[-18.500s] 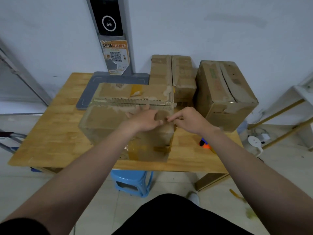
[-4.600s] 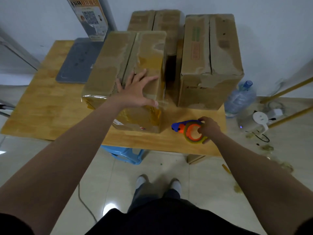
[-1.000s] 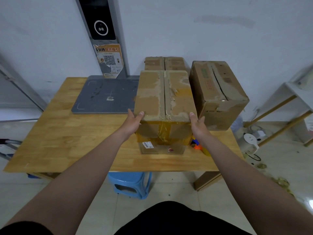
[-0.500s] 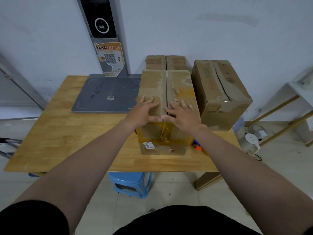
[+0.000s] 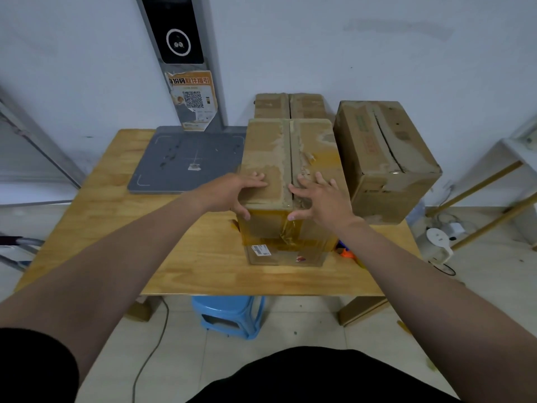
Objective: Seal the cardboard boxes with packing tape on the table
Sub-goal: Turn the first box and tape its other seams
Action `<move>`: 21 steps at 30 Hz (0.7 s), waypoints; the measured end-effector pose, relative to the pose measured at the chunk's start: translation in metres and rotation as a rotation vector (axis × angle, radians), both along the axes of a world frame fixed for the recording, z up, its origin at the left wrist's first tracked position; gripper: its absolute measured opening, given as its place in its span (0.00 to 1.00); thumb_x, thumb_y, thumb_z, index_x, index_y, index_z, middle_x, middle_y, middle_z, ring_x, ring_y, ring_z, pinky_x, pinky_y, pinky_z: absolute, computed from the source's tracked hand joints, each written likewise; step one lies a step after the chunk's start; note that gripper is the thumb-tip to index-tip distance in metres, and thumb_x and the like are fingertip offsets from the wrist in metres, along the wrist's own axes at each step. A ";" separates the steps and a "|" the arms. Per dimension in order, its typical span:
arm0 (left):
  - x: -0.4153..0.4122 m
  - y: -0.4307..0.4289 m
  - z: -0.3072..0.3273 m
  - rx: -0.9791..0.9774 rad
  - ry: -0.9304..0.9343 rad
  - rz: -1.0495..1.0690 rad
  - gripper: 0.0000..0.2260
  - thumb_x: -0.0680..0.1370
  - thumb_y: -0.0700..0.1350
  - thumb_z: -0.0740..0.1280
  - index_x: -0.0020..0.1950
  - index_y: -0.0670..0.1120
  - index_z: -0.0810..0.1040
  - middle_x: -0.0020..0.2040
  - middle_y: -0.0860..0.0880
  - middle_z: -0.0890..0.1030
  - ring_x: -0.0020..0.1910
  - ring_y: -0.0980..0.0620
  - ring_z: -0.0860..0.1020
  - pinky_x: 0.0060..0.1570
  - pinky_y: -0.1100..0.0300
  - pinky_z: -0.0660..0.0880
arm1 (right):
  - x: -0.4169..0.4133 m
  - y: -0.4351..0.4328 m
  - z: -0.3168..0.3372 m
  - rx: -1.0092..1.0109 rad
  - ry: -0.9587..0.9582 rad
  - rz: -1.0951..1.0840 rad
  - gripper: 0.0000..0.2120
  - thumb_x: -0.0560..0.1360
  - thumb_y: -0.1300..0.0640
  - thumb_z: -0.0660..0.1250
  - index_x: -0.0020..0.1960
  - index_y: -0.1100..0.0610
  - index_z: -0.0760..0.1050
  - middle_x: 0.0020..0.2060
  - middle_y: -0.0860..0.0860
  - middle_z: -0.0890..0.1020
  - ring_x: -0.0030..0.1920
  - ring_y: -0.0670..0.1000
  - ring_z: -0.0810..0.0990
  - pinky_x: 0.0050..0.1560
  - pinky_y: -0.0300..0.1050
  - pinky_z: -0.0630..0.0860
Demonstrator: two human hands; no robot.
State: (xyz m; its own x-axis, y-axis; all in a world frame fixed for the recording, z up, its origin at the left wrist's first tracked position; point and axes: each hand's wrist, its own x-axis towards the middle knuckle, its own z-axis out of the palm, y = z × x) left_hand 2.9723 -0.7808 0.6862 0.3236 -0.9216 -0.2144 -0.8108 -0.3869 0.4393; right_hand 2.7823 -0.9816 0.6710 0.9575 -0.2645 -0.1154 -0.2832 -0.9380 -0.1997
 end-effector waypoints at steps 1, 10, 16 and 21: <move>0.002 0.002 -0.001 0.006 -0.003 -0.017 0.48 0.66 0.45 0.83 0.82 0.54 0.64 0.83 0.56 0.57 0.81 0.57 0.54 0.78 0.55 0.57 | -0.001 -0.001 0.000 0.021 -0.007 -0.003 0.40 0.71 0.32 0.66 0.79 0.41 0.59 0.81 0.46 0.55 0.81 0.60 0.48 0.78 0.63 0.45; 0.004 0.009 0.000 0.016 0.001 -0.056 0.50 0.66 0.52 0.83 0.82 0.53 0.61 0.83 0.57 0.56 0.82 0.57 0.52 0.80 0.51 0.54 | -0.004 -0.008 -0.002 0.107 -0.036 0.001 0.42 0.69 0.38 0.74 0.79 0.40 0.60 0.81 0.45 0.55 0.81 0.57 0.45 0.78 0.61 0.41; -0.037 -0.021 0.001 0.030 -0.146 0.015 0.38 0.72 0.63 0.74 0.80 0.61 0.65 0.83 0.56 0.56 0.83 0.47 0.49 0.72 0.25 0.43 | 0.008 0.008 0.014 0.114 0.058 0.029 0.29 0.72 0.38 0.72 0.72 0.34 0.69 0.80 0.41 0.58 0.80 0.65 0.45 0.71 0.76 0.41; -0.046 -0.031 -0.013 -0.030 -0.218 0.045 0.38 0.70 0.63 0.75 0.78 0.64 0.66 0.81 0.62 0.59 0.83 0.48 0.50 0.73 0.25 0.53 | 0.007 0.002 0.011 0.043 0.042 0.130 0.25 0.76 0.40 0.68 0.72 0.35 0.70 0.79 0.38 0.59 0.81 0.60 0.47 0.72 0.78 0.45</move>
